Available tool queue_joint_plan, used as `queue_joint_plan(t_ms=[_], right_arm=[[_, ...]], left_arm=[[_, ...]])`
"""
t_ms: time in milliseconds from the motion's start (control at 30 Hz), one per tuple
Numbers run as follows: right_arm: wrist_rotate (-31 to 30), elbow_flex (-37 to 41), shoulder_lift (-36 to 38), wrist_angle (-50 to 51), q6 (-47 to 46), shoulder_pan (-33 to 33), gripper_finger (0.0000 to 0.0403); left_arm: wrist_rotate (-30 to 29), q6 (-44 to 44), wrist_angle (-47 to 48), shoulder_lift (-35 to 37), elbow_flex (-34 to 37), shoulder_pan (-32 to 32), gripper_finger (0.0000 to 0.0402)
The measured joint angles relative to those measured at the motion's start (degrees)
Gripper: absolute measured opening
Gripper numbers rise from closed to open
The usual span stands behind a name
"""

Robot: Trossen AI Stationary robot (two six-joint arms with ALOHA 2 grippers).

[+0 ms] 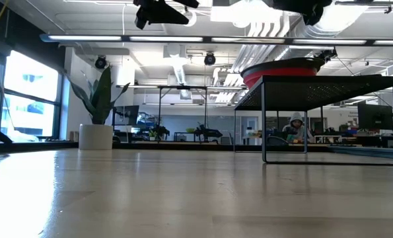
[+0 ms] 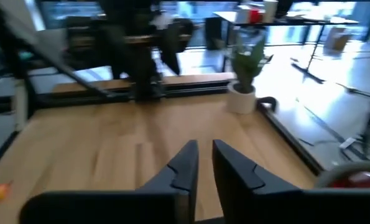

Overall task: Pick & Place Fruit
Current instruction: Put the pear into the strainer bowl on the shelf

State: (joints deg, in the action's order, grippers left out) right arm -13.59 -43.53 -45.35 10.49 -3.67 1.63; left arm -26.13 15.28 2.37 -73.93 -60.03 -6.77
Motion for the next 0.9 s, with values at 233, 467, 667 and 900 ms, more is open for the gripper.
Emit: queue_joint_plan(t_ms=[233, 467, 667, 900], right_arm=[[6.76, 0.00, -1.23, 0.05, 0.73, 4.14, 0.0007], [7.66, 0.00, -5.93, -3.11, -1.02, 8.73, 0.0006], [6.28, 0.00, -12.08, -11.24, -1.61, 13.52, 0.0006], [-5.03, 0.00, -17.47, -15.52, -6.94, 21.31, 0.0006]], left_arm=[[0.04, 0.22, 0.88, 0.00, 0.00, -0.01, 0.0244], [2.36, 3.07, 0.87, 0.00, 0.00, -0.38, 0.0244], [2.65, 4.25, 0.85, 0.00, 0.00, -5.02, 0.0244], [1.22, 2.45, 0.85, 0.00, 0.00, -13.63, 0.0244]])
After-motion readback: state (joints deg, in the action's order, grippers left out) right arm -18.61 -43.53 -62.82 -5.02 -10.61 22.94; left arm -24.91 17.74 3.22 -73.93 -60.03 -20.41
